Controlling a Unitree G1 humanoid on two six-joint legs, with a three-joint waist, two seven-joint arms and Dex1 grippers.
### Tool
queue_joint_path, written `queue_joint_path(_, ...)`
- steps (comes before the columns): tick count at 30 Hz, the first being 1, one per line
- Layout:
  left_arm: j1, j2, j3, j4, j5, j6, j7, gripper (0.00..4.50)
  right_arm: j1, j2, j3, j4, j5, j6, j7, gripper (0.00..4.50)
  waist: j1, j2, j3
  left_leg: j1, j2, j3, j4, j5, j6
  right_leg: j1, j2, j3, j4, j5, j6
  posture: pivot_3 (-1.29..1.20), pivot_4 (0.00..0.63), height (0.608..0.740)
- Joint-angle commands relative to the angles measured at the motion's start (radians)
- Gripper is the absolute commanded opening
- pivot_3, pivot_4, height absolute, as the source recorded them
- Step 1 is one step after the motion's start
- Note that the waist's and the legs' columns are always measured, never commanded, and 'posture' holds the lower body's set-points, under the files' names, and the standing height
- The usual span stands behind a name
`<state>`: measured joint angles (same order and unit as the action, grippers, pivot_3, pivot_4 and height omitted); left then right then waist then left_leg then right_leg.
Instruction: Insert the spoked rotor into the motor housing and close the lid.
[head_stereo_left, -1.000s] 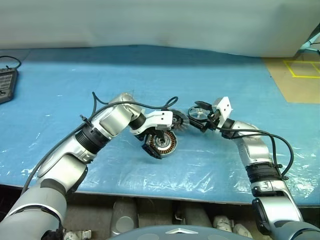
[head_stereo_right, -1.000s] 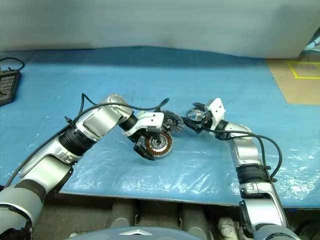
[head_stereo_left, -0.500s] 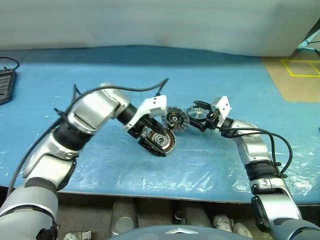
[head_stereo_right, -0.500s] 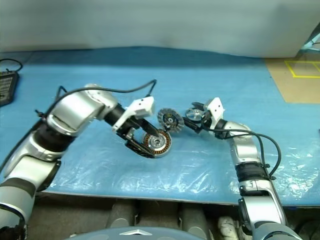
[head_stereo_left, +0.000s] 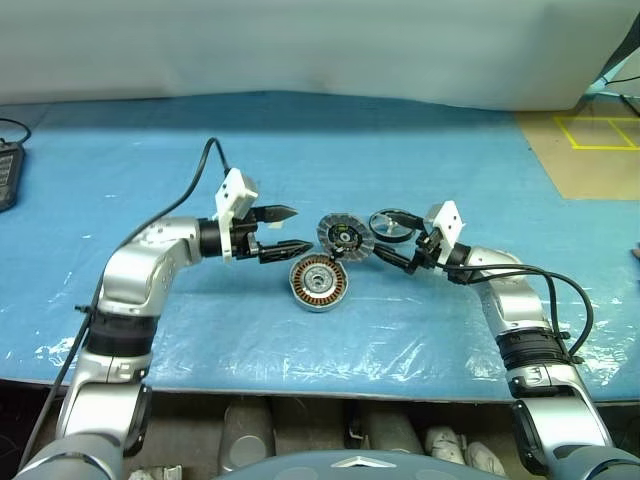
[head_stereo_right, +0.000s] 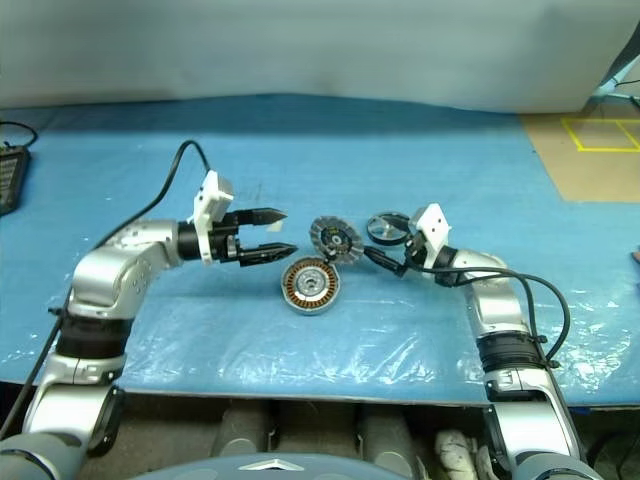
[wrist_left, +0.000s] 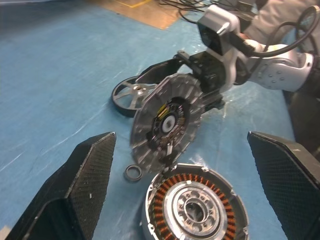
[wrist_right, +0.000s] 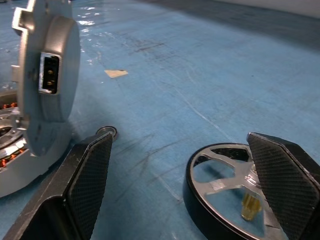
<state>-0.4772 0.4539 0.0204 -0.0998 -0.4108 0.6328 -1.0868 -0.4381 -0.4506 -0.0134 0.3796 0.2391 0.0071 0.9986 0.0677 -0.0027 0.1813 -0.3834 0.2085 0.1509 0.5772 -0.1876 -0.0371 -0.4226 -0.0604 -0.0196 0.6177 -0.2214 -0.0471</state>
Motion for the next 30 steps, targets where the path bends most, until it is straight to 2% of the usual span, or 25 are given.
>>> queue_joint_path(1, 0.049, -0.031, 0.057, -0.059, -0.040, -0.061, 0.076, 4.41, -0.004, 0.000, 0.019, -0.031, 0.011, -0.001, 0.029, 4.50, 0.000, 0.000, 0.000, 0.000, 0.000, 0.000, 0.000, 0.000, 0.000, 0.000, 0.000, 0.000, 0.000, 0.000, 0.000, 0.00, 0.150, 0.740)
queue_joint_path(3, 0.062, -0.041, 0.070, -0.070, -0.069, -0.049, 0.098, 4.41, 0.000, 0.002, 0.026, -0.040, 0.014, 0.004, 0.038, 4.50, 0.002, 0.000, 0.000, 0.000, 0.000, 0.000, 0.001, 0.000, 0.000, 0.000, 0.000, 0.000, 0.000, 0.000, 0.000, 0.00, 0.150, 0.740)
queue_joint_path(9, 0.184, 0.011, 0.055, -0.058, -0.024, -0.257, 0.042, 4.41, -0.008, 0.020, 0.060, -0.013, 0.002, -0.013, 0.065, 4.50, -0.003, 0.000, 0.000, 0.001, 0.000, 0.001, 0.001, 0.000, 0.001, 0.000, 0.000, 0.002, 0.000, 0.000, 0.000, 0.00, 0.150, 0.740)
queue_joint_path(13, 0.263, 0.024, 0.049, -0.044, -0.026, -0.334, 0.017, 4.41, -0.013, 0.034, 0.081, -0.020, -0.002, -0.012, 0.076, 4.50, -0.003, 0.000, 0.000, 0.002, 0.001, 0.001, 0.001, 0.000, 0.001, 0.000, 0.001, 0.001, 0.000, 0.000, 0.000, 0.00, 0.150, 0.740)
queue_joint_path(22, 0.328, -0.004, 0.044, -0.076, -0.080, -0.306, 0.068, 4.41, -0.019, 0.037, 0.098, -0.026, 0.011, 0.003, 0.112, 4.50, -0.001, 0.000, 0.000, 0.002, 0.001, 0.002, 0.001, -0.001, 0.000, 0.000, 0.001, 0.002, 0.001, 0.000, 0.000, 0.00, 0.150, 0.740)
queue_joint_path(30, 0.341, 0.001, 0.037, -0.071, -0.078, -0.322, 0.082, 4.41, -0.063, 0.077, 0.109, 0.079, -0.008, -0.034, 0.119, 4.50, -0.004, 0.000, 0.000, 0.003, 0.001, 0.002, 0.001, -0.001, 0.001, 0.000, 0.001, 0.003, 0.001, 0.000, 0.000, 0.00, 0.150, 0.740)
